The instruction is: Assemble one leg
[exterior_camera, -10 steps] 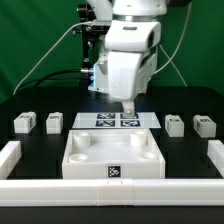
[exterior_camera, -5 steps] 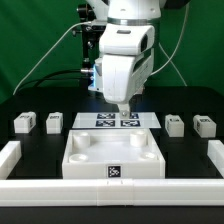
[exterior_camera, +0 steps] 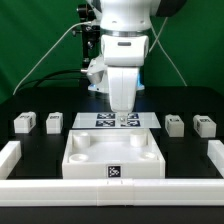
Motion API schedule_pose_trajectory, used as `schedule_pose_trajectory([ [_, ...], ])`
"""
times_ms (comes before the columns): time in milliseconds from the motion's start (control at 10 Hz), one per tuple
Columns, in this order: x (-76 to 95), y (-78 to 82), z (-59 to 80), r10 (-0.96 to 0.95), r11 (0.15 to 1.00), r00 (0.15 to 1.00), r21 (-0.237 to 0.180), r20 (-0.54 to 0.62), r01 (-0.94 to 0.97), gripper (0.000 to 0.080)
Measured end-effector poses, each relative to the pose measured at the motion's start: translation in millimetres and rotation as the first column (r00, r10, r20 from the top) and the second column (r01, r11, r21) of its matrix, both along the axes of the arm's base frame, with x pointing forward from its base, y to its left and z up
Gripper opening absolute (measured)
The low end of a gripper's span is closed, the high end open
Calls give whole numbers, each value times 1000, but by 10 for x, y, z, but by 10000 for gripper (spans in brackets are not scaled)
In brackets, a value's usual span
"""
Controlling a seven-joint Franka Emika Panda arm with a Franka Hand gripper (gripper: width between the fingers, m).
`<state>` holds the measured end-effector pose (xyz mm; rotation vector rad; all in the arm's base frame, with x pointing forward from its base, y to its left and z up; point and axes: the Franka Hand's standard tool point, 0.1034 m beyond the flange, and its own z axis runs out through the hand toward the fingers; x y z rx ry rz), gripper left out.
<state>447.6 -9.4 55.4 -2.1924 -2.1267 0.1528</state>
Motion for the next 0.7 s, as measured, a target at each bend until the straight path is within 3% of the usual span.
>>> schedule_pose_trajectory([
  [200,-150,-37,-179,43,999,999,14,-23,-43,650],
  [700,-195,-129,-381,57,998,997,29,-53,-56,650],
])
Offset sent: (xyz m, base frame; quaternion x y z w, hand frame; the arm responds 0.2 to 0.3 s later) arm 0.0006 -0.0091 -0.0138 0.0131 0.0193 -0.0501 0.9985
